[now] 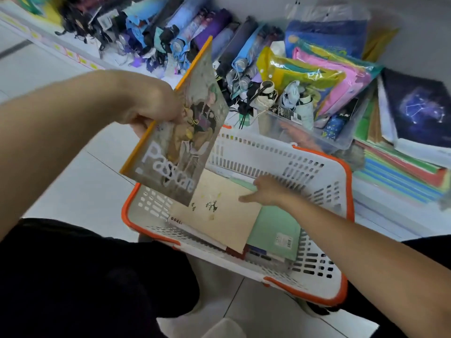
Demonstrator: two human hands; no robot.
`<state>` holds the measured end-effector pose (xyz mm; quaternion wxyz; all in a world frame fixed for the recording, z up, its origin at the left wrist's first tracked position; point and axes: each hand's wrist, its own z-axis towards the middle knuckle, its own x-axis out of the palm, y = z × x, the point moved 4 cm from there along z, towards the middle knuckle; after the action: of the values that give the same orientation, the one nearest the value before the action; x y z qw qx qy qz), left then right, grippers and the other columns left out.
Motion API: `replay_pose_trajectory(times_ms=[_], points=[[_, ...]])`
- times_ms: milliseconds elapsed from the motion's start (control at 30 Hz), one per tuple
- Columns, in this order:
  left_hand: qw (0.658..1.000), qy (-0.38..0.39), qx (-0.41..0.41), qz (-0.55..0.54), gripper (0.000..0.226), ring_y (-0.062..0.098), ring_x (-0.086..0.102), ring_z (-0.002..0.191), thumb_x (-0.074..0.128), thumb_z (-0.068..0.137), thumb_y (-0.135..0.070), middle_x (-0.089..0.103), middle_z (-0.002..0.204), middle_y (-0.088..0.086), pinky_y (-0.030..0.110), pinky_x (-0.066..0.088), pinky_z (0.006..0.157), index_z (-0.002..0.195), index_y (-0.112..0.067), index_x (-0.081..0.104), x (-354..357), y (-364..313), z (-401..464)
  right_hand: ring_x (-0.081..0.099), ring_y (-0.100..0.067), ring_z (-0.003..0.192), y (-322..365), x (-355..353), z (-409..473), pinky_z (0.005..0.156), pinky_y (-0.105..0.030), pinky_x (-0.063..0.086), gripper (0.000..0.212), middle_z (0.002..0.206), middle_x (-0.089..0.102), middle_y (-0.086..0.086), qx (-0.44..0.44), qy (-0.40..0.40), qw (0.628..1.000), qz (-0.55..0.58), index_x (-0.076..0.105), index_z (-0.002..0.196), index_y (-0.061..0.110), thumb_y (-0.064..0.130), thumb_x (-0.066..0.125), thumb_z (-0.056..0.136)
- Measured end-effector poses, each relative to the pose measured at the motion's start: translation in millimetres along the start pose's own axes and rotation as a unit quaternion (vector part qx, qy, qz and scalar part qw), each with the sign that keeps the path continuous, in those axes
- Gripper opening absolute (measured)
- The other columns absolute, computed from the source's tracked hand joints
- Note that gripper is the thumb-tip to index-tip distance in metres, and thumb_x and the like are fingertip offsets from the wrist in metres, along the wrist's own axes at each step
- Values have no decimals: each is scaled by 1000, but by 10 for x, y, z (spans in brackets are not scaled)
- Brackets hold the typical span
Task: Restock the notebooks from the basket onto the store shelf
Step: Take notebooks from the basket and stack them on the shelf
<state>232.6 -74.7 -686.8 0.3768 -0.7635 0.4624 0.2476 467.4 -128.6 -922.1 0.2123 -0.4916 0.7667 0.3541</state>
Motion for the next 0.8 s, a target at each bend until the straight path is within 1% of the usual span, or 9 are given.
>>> replay_pose_trajectory(times_ms=[67, 167, 267, 367, 467, 533, 667, 733, 800], points=[[998, -12, 7, 58, 17, 19, 68, 49, 56, 98, -15, 70, 77, 12, 29, 54, 41, 88, -4, 64, -110, 58, -66, 40, -30, 135, -111, 413, 103, 105, -38, 42, 110, 149, 38, -12, 22, 1, 1000, -18, 37, 147, 7, 67, 79, 65], [994, -34, 14, 106, 20, 26, 67, 74, 51, 101, -18, 65, 97, 17, 39, 58, 63, 94, 0, 57, -194, 125, 4, 34, -32, 133, -107, 632, 188, 98, -45, 46, 115, 143, 36, -10, 34, -81, 995, -48, 33, 144, 12, 62, 86, 56], [994, -37, 11, 104, 23, 32, 70, 82, 46, 102, -18, 63, 107, 19, 44, 59, 75, 110, 2, 54, -220, 174, 70, 44, -30, 125, -111, 605, 302, 93, -42, 49, 101, 137, 42, -11, 69, -72, 993, -68, 43, 136, 12, 59, 87, 59], [995, -15, 5, 97, 23, 32, 71, 82, 44, 102, -14, 66, 104, 18, 46, 60, 76, 112, 3, 56, -194, 216, 94, 58, -30, 114, -120, 475, 363, 84, -38, 56, 75, 140, 49, -14, 49, 10, 998, -36, 47, 139, 5, 47, 76, 83], [992, -15, 6, 129, 24, 31, 66, 77, 41, 103, -12, 60, 110, 25, 40, 60, 63, 108, 7, 54, -184, 206, 81, 65, -34, 102, 5, 143, 167, 69, -46, 62, 48, 133, 55, -13, 23, 131, 982, 133, 51, 137, 5, 27, 64, 96], [989, -15, 7, 146, 24, 29, 63, 69, 39, 103, -11, 57, 116, 27, 38, 56, 54, 106, 7, 53, -203, 204, 60, 72, -30, 89, 204, -272, -84, 67, -46, 62, 32, 119, 65, -14, -19, 154, 977, 146, 59, 127, 3, 21, 58, 100], [991, -19, 14, 133, 34, 27, 64, 61, 37, 101, -7, 55, 126, 26, 34, 51, 48, 124, 13, 51, -267, 149, 16, 72, -15, 62, 574, -1281, -803, 51, -31, 58, 23, 84, 73, -7, -74, 83, 983, 148, 63, 111, -2, 16, 50, 103], [995, -14, 19, 100, 31, 23, 63, 49, 40, 100, -8, 59, 117, 22, 32, 51, 40, 118, 12, 55, -311, 106, -22, 67, -14, 49, 599, -1721, -1197, 43, -26, 54, 23, 63, 70, -6, -74, 25, 977, 197, 63, 100, -6, 12, 49, 103], [999, -1, 24, 38, 25, 23, 66, 47, 43, 99, -9, 66, 97, 25, 30, 55, 42, 102, 3, 65, -353, 68, -53, 62, -9, 41, 499, -2050, -1549, 38, -20, 49, 20, 54, 66, -4, -81, -34, 948, 305, 61, 94, -4, 9, 48, 102]])
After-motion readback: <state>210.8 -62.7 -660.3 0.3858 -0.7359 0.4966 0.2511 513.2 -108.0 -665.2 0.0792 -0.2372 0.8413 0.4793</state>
